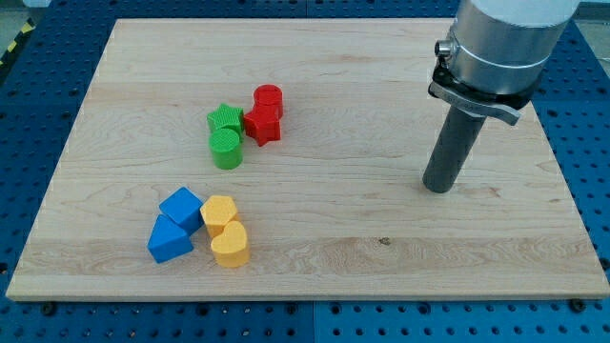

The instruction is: Slide the green circle towards the center right

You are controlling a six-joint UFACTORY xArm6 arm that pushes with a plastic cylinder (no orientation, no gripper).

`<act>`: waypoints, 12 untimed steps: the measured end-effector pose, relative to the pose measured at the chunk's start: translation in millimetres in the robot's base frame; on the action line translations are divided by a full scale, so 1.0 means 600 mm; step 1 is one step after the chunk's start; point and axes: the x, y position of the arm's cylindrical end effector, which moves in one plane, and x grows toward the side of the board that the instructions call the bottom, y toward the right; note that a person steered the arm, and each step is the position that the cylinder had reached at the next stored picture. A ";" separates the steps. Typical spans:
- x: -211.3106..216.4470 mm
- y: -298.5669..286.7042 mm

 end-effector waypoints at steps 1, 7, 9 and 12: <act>0.000 -0.008; -0.036 -0.206; -0.003 -0.343; -0.021 -0.484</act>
